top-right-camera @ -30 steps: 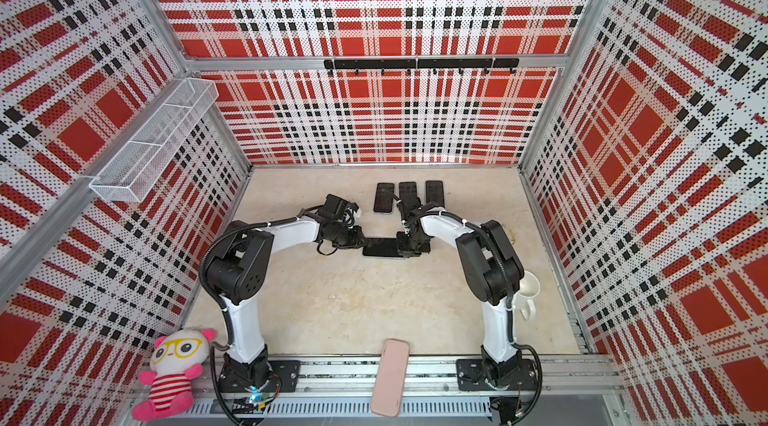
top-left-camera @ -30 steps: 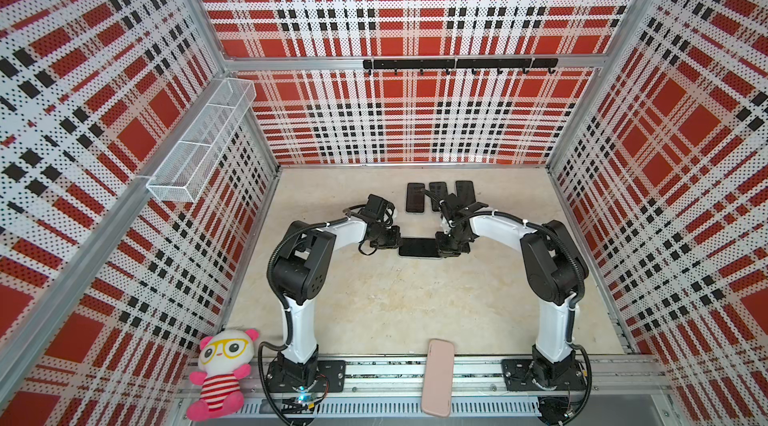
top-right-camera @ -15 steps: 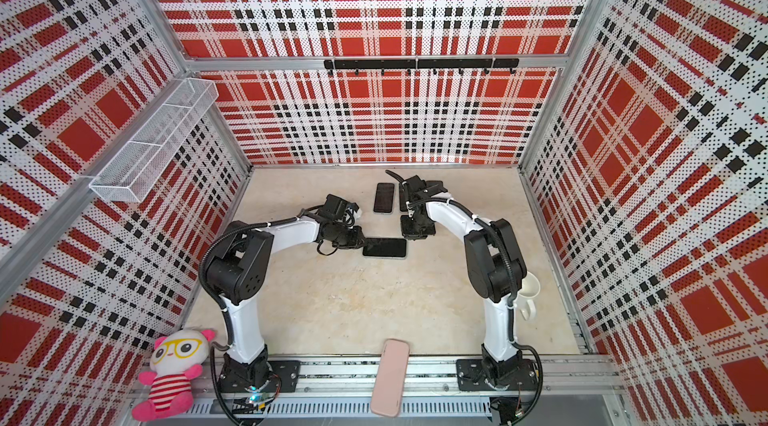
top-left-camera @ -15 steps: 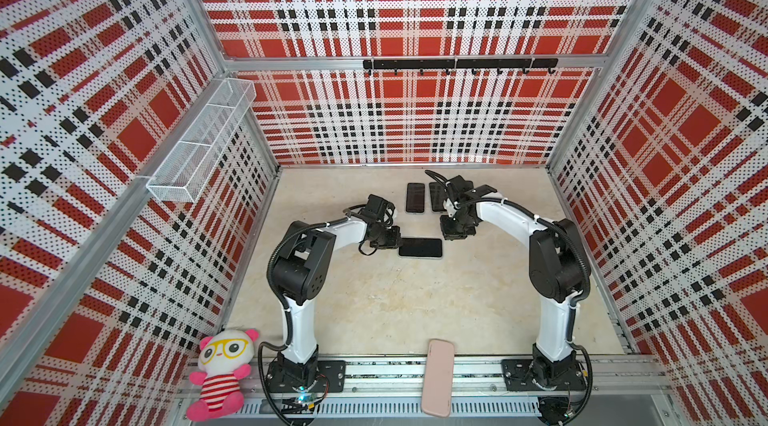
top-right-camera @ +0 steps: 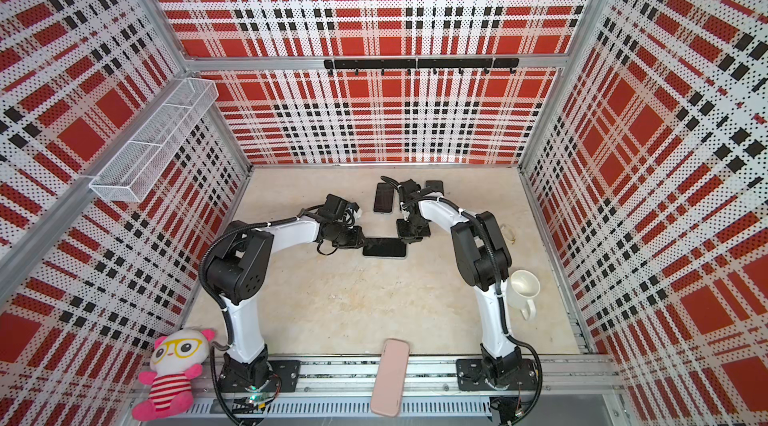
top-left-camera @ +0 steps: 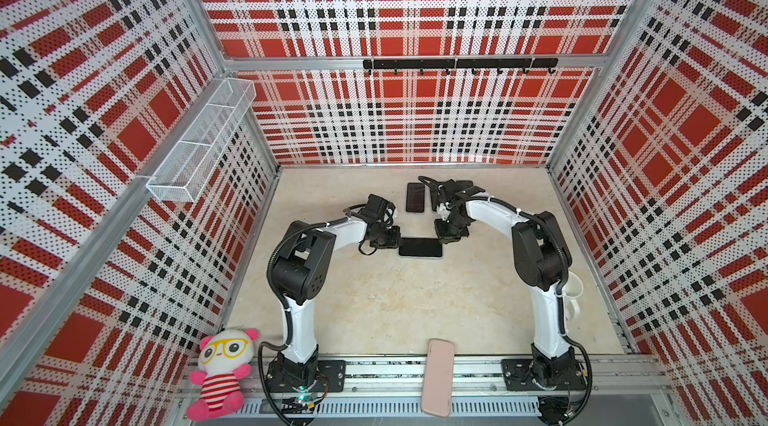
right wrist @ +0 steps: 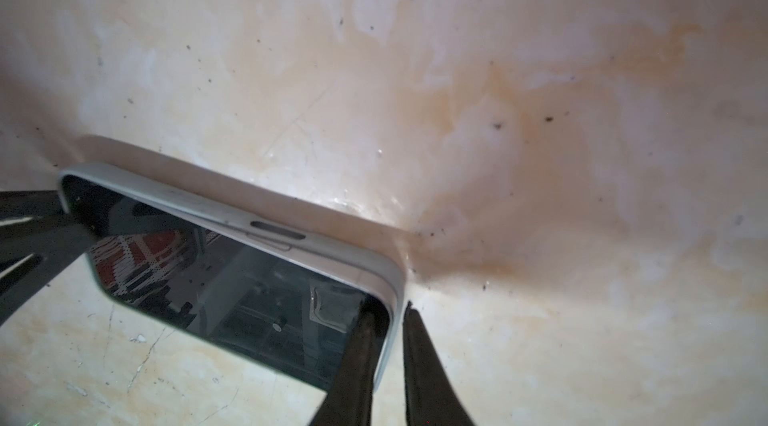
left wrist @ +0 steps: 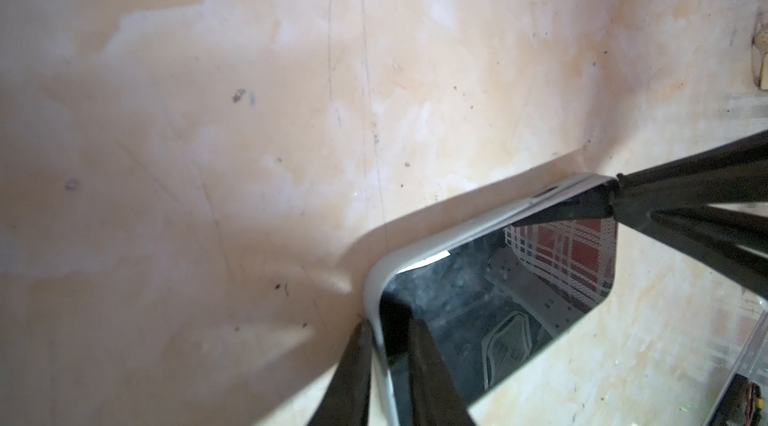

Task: Put the phone into the phone case
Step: 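Open the left gripper and lift it away while the right keeps pressing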

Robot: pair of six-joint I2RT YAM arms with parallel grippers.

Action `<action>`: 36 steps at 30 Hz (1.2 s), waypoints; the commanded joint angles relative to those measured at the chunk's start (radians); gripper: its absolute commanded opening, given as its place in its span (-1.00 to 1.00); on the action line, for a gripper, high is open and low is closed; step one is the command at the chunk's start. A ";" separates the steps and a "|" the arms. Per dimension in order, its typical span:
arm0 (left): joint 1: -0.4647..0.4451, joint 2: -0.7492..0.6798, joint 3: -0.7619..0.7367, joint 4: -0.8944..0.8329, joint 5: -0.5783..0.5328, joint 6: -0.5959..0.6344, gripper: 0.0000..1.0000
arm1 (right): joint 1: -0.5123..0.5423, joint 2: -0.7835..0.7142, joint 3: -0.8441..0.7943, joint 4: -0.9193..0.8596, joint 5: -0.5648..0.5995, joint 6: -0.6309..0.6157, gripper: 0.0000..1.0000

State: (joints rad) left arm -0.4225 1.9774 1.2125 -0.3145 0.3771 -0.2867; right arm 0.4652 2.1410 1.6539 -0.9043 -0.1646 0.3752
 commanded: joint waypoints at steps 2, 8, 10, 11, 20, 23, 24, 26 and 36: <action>-0.005 0.010 -0.016 -0.058 -0.041 0.015 -0.60 | 0.005 0.059 -0.015 -0.013 -0.015 -0.007 -0.73; 0.002 0.008 -0.014 -0.056 -0.030 0.014 -0.62 | 0.025 0.106 -0.095 0.025 -0.051 -0.002 -0.73; 0.002 0.009 -0.015 -0.056 -0.032 0.014 -0.62 | 0.037 0.118 -0.150 0.063 -0.074 0.013 -0.76; 0.002 0.010 -0.014 -0.055 -0.030 0.014 -0.62 | 0.045 0.125 -0.171 0.084 -0.083 0.021 -0.77; 0.023 0.001 -0.013 -0.054 -0.017 0.011 -0.63 | 0.104 0.143 -0.194 0.108 -0.100 0.052 -0.76; 0.028 -0.003 -0.016 -0.052 -0.019 0.009 -0.63 | 0.089 0.116 -0.153 0.068 -0.049 0.044 -0.76; 0.028 -0.004 -0.015 -0.052 -0.016 0.009 -0.63 | 0.089 0.118 -0.151 0.068 -0.049 0.041 -0.76; 0.025 -0.004 -0.014 -0.051 -0.017 0.010 -0.63 | 0.090 0.116 -0.160 0.082 -0.076 0.039 -0.78; 0.063 -0.125 0.015 -0.061 -0.059 0.014 -0.48 | 0.030 -0.127 -0.109 0.098 0.014 0.004 -0.83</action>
State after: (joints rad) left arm -0.3855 1.9415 1.2125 -0.3538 0.3576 -0.2829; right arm 0.4946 2.0609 1.5223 -0.7940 -0.1509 0.4019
